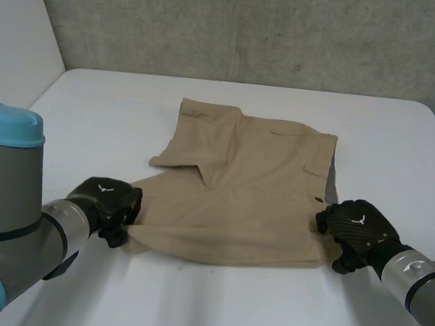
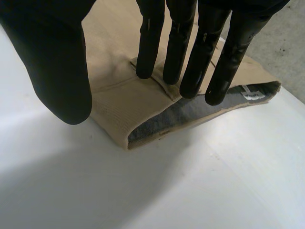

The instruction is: Fold the shorts.

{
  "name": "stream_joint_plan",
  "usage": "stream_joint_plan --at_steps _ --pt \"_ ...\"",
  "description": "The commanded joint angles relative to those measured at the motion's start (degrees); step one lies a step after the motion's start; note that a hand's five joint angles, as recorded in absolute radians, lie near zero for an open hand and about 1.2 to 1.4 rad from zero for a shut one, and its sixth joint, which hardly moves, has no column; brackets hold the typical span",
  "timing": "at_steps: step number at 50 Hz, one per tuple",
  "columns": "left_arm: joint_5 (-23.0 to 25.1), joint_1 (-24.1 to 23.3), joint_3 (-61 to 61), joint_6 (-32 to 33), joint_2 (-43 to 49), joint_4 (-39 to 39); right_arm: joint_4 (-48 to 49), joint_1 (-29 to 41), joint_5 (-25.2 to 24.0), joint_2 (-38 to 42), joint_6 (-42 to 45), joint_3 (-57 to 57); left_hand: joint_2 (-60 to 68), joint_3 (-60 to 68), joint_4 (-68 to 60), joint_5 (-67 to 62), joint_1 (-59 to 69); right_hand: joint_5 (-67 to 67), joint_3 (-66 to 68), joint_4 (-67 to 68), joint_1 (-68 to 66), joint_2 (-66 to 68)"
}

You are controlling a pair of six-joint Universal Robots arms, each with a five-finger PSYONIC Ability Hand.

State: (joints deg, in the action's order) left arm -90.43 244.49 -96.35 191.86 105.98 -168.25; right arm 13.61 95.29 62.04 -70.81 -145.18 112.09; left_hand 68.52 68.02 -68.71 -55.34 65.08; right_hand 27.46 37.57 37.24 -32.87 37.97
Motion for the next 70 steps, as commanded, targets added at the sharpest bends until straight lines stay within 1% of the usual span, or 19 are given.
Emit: stream_joint_plan --at_steps 1,11,14,16,26,30,34,39,42,45,47,50,51,58,61,62,65,68,70 --pt "-0.01 0.03 0.81 0.01 0.63 -0.24 0.01 0.16 0.18 1.81 0.59 -1.09 11.48 11.98 -11.29 -14.66 14.92 3.07 2.96 3.28 -7.66 2.56" --pt "-0.01 0.91 1.87 0.01 0.81 -0.24 0.18 0.07 0.18 2.61 3.23 -1.7 11.48 11.98 -11.29 -14.66 14.92 8.94 8.83 9.16 -13.53 8.43" --pt "-0.01 0.91 1.87 -0.08 0.81 -0.33 0.45 0.07 0.18 2.87 3.23 -2.14 11.48 11.98 -11.29 -14.66 14.92 23.54 23.42 23.75 -28.12 23.02" --pt "-0.01 0.82 1.78 0.01 0.81 -0.24 0.45 0.07 0.18 3.22 3.23 -2.75 11.48 11.98 -11.29 -14.66 14.92 42.43 42.32 42.64 -47.01 41.91" --pt "-0.09 0.29 0.64 0.01 -0.07 0.72 -1.92 -0.28 1.41 -0.99 1.92 -3.11 11.48 11.98 -11.29 -14.66 14.92 42.54 42.43 42.76 -47.13 42.03" --pt "-0.18 0.11 -0.94 0.1 -2.17 3.88 -9.38 -0.28 2.2 -5.21 2.62 -3.02 11.48 11.98 -11.29 -14.66 14.92 42.54 42.43 42.76 -47.13 42.03" --pt "-0.01 0.11 -2.7 0.27 -6.65 10.38 -21.24 -0.46 2.03 -7.93 3.67 -4.34 11.48 11.98 -11.29 -14.66 14.92 42.54 42.43 42.76 -47.13 42.03" --pt "0.7 0.03 -5.16 0.62 -12.36 19.25 -35.2 -1.24 1.85 -13.91 10.23 -5.83 11.48 11.98 -11.29 -14.66 14.92 42.54 42.43 42.76 -47.13 42.03" --pt "2.8 -0.59 -6.83 0.62 -17.2 25.58 -41.45 -1.69 2.38 -14.79 16.05 -5.75 11.48 11.98 -11.29 -14.66 14.92 42.54 42.43 42.76 -47.13 42.03" --pt "6.31 -1.47 -7.63 0.62 -21.94 30.51 -51.99 -3.26 2.21 -17.86 22.56 -5.4 11.48 11.98 -11.29 -14.66 14.92 42.54 42.43 42.76 -47.13 42.03" --pt "8.16 -1.91 -7.98 0.62 -24.66 32.62 -59.53 -5.71 1.16 -21.54 26.15 -4.87 11.48 11.98 -11.29 -14.66 14.92 42.54 42.43 42.76 -47.13 42.03" --pt "10.89 -2.26 -8.15 0.71 -29.68 35.26 -63.62 -8.53 -0.95 -24.54 28.98 -4.78 11.48 11.98 -11.29 -14.66 14.92 42.54 42.43 42.76 -47.13 42.03" --pt "11.24 -2.17 -8.07 0.71 -30.65 35.44 -63.97 -10.63 -3.66 -26.03 30.03 -5.04 11.48 11.98 -11.29 -14.66 14.92 42.54 42.43 42.76 -47.13 42.03" --pt "11.77 0.46 -8.42 6.77 -30.84 31.76 -63.63 -17.33 -11.75 -26.4 33.03 -5.04 11.48 11.98 -11.29 -14.66 14.92 42.54 42.43 42.76 -47.13 42.03" --pt "11.77 1.61 -7.81 10.28 -24.7 25.61 -61.44 -17.33 -13.79 -24.21 32.59 -5.3 11.48 11.98 -11.29 -14.66 14.92 42.54 42.43 42.76 -47.13 42.03" --pt "11.68 1.87 -7.45 10.9 -22.85 23.77 -58.9 -16.9 -14.05 -20.81 32.07 -5.92 11.48 11.98 -11.29 -14.66 14.92 42.54 42.43 42.76 -47.13 42.03" --pt "11.33 2.4 -3.86 12.49 -15.03 17.0 -55.11 -14.88 -13.35 -15.95 29.18 -8.46 11.48 11.98 -11.29 -14.66 14.92 42.54 42.43 42.76 -47.13 42.03" --pt "10.46 2.4 1.85 12.58 -6.86 11.72 -49.75 -10.4 -11.16 -9.98 21.53 -13.73 11.48 11.98 -11.29 -14.66 14.92 42.54 42.43 42.76 -47.13 42.03" --pt "9.49 2.14 5.63 12.58 -2.9 9.61 -44.94 -7.77 -7.58 -5.6 16.54 -17.5 11.48 11.98 -11.29 -14.66 14.92 42.54 42.43 42.76 -47.13 42.03"
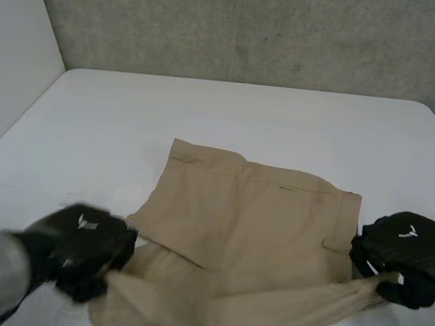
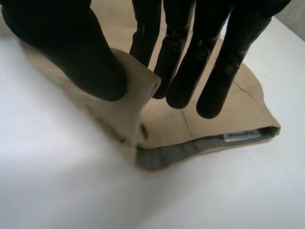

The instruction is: Fold the shorts.

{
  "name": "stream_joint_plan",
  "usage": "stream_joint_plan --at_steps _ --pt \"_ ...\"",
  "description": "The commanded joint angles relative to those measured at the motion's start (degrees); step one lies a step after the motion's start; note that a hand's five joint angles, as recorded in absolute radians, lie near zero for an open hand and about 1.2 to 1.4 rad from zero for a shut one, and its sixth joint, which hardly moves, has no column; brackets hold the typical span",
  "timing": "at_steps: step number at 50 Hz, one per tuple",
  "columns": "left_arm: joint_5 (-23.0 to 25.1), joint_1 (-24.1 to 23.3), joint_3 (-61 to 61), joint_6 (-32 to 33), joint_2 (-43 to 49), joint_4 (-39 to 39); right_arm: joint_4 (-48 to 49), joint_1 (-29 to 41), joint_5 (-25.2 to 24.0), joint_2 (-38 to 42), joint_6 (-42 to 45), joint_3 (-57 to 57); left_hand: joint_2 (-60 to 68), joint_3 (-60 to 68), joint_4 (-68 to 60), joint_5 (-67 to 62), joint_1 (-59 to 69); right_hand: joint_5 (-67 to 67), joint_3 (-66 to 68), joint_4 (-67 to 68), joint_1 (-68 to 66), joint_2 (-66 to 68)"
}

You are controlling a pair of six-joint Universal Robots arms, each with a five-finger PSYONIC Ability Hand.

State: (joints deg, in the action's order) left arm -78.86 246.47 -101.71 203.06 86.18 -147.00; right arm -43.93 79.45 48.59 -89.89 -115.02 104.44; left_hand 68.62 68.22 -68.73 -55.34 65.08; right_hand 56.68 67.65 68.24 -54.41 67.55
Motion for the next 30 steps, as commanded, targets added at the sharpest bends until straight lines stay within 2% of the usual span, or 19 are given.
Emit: stream_joint_plan --at_steps 1,7,15,19,23,30 --pt "-3.22 -0.1 15.18 1.29 20.83 -13.39 14.3 8.87 7.38 14.64 -14.95 -11.0 11.38 11.78 -11.27 -14.66 14.92 13.32 12.35 11.76 -25.59 12.45" --pt "-7.01 -0.81 31.72 1.03 34.65 -18.93 24.84 15.01 18.28 22.2 -19.62 -18.12 11.38 11.78 -11.27 -14.66 14.92 13.32 12.35 11.76 -25.59 12.45" --pt "-7.45 -2.39 49.14 1.9 49.86 -30.36 35.48 19.68 27.16 28.53 -28.75 -23.66 11.38 11.78 -11.27 -14.66 14.92 13.32 12.35 11.76 -25.59 12.45" --pt "-7.27 -2.57 55.2 2.78 56.63 -34.41 40.57 21.26 31.81 30.91 -28.86 -25.42 11.38 11.78 -11.27 -14.66 14.92 13.32 12.35 11.76 -25.59 12.45" --pt "-7.01 -2.66 60.21 4.36 62.08 -35.73 45.24 24.07 35.16 34.07 -28.68 -27.27 11.38 11.78 -11.27 -14.66 14.92 13.32 12.35 11.76 -25.59 12.45" --pt "-4.73 -2.66 65.32 5.51 68.68 -39.33 48.5 25.05 37.54 39.44 -26.13 -30.52 11.38 11.78 -11.27 -14.66 14.92 13.32 12.35 11.76 -25.59 12.45"
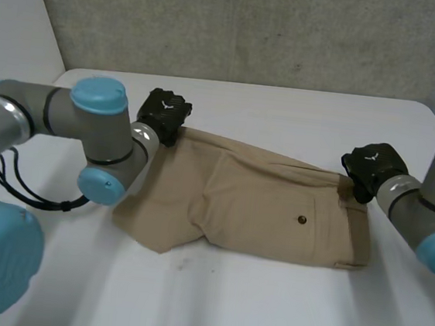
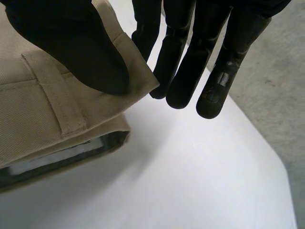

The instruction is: Fold the shorts.

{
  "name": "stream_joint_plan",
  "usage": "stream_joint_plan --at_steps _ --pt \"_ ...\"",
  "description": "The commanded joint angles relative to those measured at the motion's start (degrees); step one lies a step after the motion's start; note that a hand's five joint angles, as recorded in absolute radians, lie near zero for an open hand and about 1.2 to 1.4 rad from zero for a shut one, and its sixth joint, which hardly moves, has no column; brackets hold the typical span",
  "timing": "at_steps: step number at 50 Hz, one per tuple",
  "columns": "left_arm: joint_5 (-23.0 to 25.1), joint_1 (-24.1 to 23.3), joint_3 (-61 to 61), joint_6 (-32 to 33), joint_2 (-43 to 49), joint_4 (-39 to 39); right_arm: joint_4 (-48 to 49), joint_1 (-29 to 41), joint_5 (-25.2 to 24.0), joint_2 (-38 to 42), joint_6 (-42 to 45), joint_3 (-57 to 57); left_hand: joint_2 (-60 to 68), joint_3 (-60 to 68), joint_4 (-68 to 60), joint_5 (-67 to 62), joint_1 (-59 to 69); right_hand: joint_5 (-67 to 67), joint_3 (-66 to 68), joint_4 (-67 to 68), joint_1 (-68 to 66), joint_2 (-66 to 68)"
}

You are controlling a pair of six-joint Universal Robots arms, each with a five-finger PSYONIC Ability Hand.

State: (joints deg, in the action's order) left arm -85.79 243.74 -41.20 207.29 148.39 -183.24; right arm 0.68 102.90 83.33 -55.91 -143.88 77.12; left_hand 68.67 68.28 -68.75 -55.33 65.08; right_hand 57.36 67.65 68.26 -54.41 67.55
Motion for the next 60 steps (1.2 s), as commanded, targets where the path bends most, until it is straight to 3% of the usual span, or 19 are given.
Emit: stream_joint_plan --at_steps 1,6,7,8,9,10,11,16,21,27,32,36,41,53,60 --pt "2.47 0.07 4.9 1.28 6.91 -3.44 4.06 1.6 3.58 6.76 3.68 -4.42 11.33 11.72 -11.25 -14.67 14.92 12.64 12.35 11.74 -25.59 12.45" --pt "3.52 -0.02 3.76 1.36 7.53 -7.29 4.07 3.01 5.61 8.97 5.36 -6.45 11.33 11.72 -11.25 -14.67 14.92 12.64 12.35 11.74 -25.59 12.45" --pt "3.52 -0.1 3.15 1.36 7.35 -8.18 4.15 3.19 5.87 8.88 5.27 -6.62 11.33 11.72 -11.25 -14.67 14.92 7.2 6.91 6.3 -20.15 7.02" --pt "3.52 -0.1 2.45 1.36 7.09 -8.97 4.24 3.36 6.31 8.8 5.19 -6.63 2.7 3.09 -2.61 -6.03 6.28 -11.0 -11.29 -11.9 -1.95 -11.19" --pt "3.52 -0.28 1.66 1.36 6.83 -9.85 4.85 3.62 7.71 8.1 4.84 -6.71 -19.87 -19.48 19.95 16.54 -16.28 -41.99 -42.28 -42.89 29.04 -42.18" --pt "3.44 -0.72 0.08 1.36 5.52 -11.77 5.47 3.54 8.51 7.48 4.66 -6.8 -58.67 -58.28 58.75 55.33 -55.08 -53.79 -54.08 -54.69 40.84 -53.98" --pt "3.26 -0.98 -0.72 1.45 4.46 -12.92 6.34 3.63 9.3 6.52 4.31 -6.8 -57.49 -57.1 57.57 54.15 -53.9 -57.36 -57.65 -58.26 44.41 -57.55" --pt "2.82 -1.25 -7.13 1.28 -3.97 -19.52 14.16 3.19 10.8 -3.92 -1.04 -3.3 -57.78 -57.39 57.86 54.45 -54.19 -57.36 -57.65 -58.26 44.41 -57.55" --pt "2.56 -1.42 -14.51 0.84 -11.62 -21.46 13.56 3.01 9.49 -10.44 -2.72 0.57 -57.44 -57.05 57.53 54.11 -53.85 -57.36 -57.65 -58.26 44.41 -57.55" --pt "1.5 -1.42 -27.69 -0.48 -21.64 -19.88 6.01 2.84 4.04 -14.66 -4.48 7.78 -57.95 -57.56 58.03 54.61 -54.36 -57.36 -57.65 -58.26 44.41 -57.55" --pt "0.97 -1.6 -37.8 -6.27 -27.8 -17.6 -1.63 0.21 -2.98 -20.11 -8.6 16.37 -58.45 -58.06 58.53 55.12 -54.86 -46.03 -46.32 -46.93 33.08 -46.21" --pt "0.97 -1.51 -44.13 -12.95 -32.02 -14.96 -1.83 -1.82 -8.17 -21.61 -10.37 23.93 -58.28 -57.89 58.37 54.95 -54.69 -43.65 -43.94 -44.55 30.71 -43.84" --pt "0.89 -1.25 -50.02 -20.59 -35.35 -11.36 0.81 -4.02 -10.47 -22.4 -10.55 31.07 -58.28 -57.89 58.37 54.95 -54.69 -41.8 -42.09 -42.7 28.85 -41.99" --pt "0.8 -0.9 -54.51 -21.84 -36.77 -10.74 13.29 -6.57 -10.21 -17.22 -9.76 35.39 -58.45 -58.06 58.53 55.12 -54.86 -29.7 -29.99 -30.6 16.75 -29.89" --pt "0.8 -1.07 -55.04 -21.93 -36.77 -10.74 16.9 -7.36 -10.03 -12.21 -9.49 33.81 -58.45 -58.06 58.53 55.12 -54.86 -5.68 -5.97 -6.58 -7.27 -5.86"
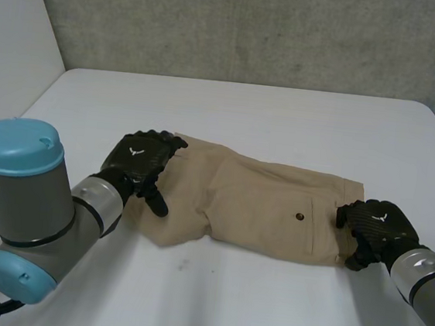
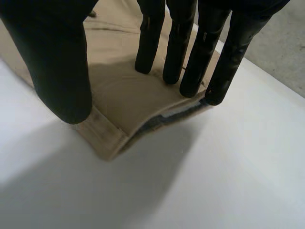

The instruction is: Fold the shorts.

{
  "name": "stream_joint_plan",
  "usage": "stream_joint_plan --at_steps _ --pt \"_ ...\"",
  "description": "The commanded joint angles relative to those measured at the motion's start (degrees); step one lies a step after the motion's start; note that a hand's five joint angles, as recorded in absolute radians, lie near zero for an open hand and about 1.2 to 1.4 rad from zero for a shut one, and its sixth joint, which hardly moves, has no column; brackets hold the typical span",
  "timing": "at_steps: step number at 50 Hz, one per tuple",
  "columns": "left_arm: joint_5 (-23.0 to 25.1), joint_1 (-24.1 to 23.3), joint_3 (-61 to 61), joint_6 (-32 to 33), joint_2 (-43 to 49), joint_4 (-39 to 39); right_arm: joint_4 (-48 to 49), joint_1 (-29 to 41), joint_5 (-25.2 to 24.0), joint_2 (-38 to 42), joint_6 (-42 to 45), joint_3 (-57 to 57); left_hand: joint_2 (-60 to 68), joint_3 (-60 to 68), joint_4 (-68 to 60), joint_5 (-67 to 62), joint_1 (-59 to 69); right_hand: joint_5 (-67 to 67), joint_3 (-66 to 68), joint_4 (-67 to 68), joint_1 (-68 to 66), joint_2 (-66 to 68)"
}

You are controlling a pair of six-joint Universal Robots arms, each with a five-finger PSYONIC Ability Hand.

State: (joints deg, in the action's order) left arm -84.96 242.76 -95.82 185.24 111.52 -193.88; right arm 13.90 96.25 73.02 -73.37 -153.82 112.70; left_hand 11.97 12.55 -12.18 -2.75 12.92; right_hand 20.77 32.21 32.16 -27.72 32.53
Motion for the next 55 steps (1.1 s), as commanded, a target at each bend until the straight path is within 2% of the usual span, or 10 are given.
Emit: stream_joint_plan --at_steps 1,2,12,17,22,35,40,43,48,55 --pt "0.05 -0.09 -0.51 0.12 0.1 -0.09 3.68 -0.8 0.36 5.52 0.53 -1.96 -1.75 -2.34 1.97 2.54 -2.7 39.28 37.84 37.89 -42.33 37.52" --pt "0.05 -0.09 -0.6 0.12 0.1 -0.09 3.76 -1.24 0.62 5.61 0.8 -2.31 -1.75 -2.34 1.97 2.54 -2.7 49.13 47.69 47.74 -52.18 47.37" --pt "-0.04 -0.01 -1.21 0.12 -1.56 0.08 1.49 -8.88 1.51 0.16 4.83 -3.1 -1.92 -2.51 2.14 2.7 -2.87 49.23 47.79 47.84 -52.28 47.47" --pt "-0.12 0.35 -2.62 0.12 -4.02 0.08 -5.88 -16.43 0.81 -1.51 13.43 -6.34 -1.92 -2.51 2.14 2.7 -2.87 49.23 47.79 47.84 -52.28 47.47" --pt "-0.04 1.22 -4.63 0.03 -6.92 0.17 -12.05 -17.07 0.28 -1.95 21.44 -11.09 -1.92 -2.51 2.14 2.7 -2.87 49.23 47.79 47.84 -52.28 47.47" --pt "-0.21 1.05 -5.34 -0.14 -9.48 0.78 -14.08 14.12 -0.16 -1.08 24.18 -26.74 -1.92 -2.51 2.14 2.7 -2.87 49.23 47.79 47.84 -52.28 47.47" --pt "-0.21 1.05 -5.25 -0.14 -10.27 0.96 -12.84 29.31 -4.63 6.2 23.92 -28.06 -1.92 -2.51 2.14 2.7 -2.87 49.23 47.79 47.84 -52.28 47.47" --pt "-0.21 1.14 -5.17 -0.14 -10.36 0.96 -13.28 32.33 -7.36 9.29 23.74 -27.54 -1.92 -2.51 2.14 2.7 -2.87 49.23 47.79 47.84 -52.28 47.47" --pt "-0.21 1.23 -4.46 -0.06 -10.36 0.96 -15.21 32.68 -10.88 12.56 22.17 -28.05 -1.92 -2.51 2.14 2.7 -2.87 -16.84 -18.28 -18.22 13.78 -18.59" --pt "-0.3 0.88 -0.25 -0.14 -10.18 0.96 -13.03 28.21 -10.19 7.29 3.91 -31.75 -1.75 -2.34 1.97 2.54 -2.7 -20.77 -22.21 -22.16 17.72 -22.53"
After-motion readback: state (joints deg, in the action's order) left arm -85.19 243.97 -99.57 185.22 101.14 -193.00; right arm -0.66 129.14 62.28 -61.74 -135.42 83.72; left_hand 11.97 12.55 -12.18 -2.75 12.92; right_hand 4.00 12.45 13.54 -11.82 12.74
